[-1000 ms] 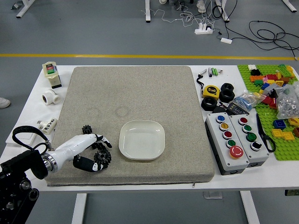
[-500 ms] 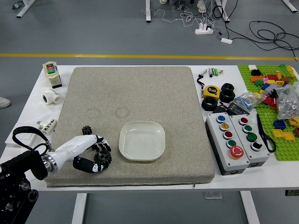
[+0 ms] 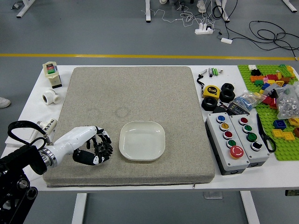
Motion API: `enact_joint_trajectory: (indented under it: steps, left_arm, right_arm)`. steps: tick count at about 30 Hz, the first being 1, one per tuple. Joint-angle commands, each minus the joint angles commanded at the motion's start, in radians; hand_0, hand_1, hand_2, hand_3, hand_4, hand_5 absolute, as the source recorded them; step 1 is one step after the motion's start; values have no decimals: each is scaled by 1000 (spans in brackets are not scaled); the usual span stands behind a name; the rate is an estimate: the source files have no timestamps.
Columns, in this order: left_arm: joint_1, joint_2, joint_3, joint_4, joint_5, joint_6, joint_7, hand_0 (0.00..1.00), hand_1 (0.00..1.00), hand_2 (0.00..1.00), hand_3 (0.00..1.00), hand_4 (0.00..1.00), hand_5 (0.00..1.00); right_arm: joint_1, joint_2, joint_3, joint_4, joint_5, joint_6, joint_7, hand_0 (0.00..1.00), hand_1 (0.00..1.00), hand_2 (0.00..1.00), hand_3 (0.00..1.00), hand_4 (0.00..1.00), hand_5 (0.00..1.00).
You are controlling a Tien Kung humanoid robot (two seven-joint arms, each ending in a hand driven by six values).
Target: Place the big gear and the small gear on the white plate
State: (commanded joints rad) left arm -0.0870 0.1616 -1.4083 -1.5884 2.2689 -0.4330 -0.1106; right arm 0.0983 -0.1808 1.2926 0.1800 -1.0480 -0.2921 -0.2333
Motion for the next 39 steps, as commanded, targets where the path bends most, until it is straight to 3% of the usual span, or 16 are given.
enact_joint_trajectory:
  steps: [8, 13, 16, 17, 19, 24, 28, 29, 34, 35, 39]
  left_arm:
    - [-59, 2, 81, -1, 0, 75, -4, 280, 311, 391, 525, 90, 2]
    - [-139, -7, 194, 64, 0, 131, -18, 282, 313, 392, 522, 72, 2]
    - [-203, -14, 275, 132, 0, 201, -30, 282, 313, 392, 522, 72, 2]
    - [-214, -14, 290, 146, 0, 210, -32, 302, 416, 460, 533, 2, 2]
    - [-247, -16, 330, 186, 0, 228, -36, 302, 416, 460, 533, 2, 2]
    - [-296, -23, 384, 256, 0, 288, -35, 335, 454, 507, 543, 18, 2]
    - [-319, -31, 395, 296, 0, 311, -31, 335, 454, 507, 543, 18, 2]
    - [-321, -32, 397, 302, 0, 317, -30, 525, 683, 731, 657, 811, 22]
    - [-324, -36, 400, 318, 0, 318, -24, 525, 683, 731, 657, 811, 22]
    - [-324, -36, 400, 319, 0, 318, -24, 720, 818, 887, 872, 998, 160]
    - [-322, -40, 391, 323, 0, 319, -12, 720, 818, 887, 872, 998, 160]
  right_arm:
    - [4, -1, -2, 0, 8, 0, 1, 605, 610, 700, 567, 765, 718]
    - [6, -1, -7, 0, 11, 0, 1, 604, 610, 700, 567, 766, 719]
    - [9, -2, -11, 0, 15, -1, 0, 604, 610, 700, 567, 766, 719]
    - [9, -2, -12, 0, 17, -1, 0, 604, 610, 700, 567, 766, 720]
    - [12, -2, -16, 0, 22, -2, 0, 604, 610, 700, 567, 766, 720]
    - [17, -4, -17, 0, 26, -2, 2, 604, 610, 700, 567, 766, 718]
    - [20, -5, -15, 0, 21, -1, 2, 604, 610, 700, 567, 766, 718]
    - [21, -6, -15, 0, 21, -1, 2, 605, 610, 700, 567, 766, 717]
    - [23, -6, -13, 0, 19, 0, 2, 605, 610, 700, 567, 766, 717]
    - [23, -6, -13, 0, 19, 0, 1, 605, 610, 700, 565, 766, 717]
    - [23, -6, -13, 0, 18, 1, 1, 605, 610, 700, 565, 766, 717]
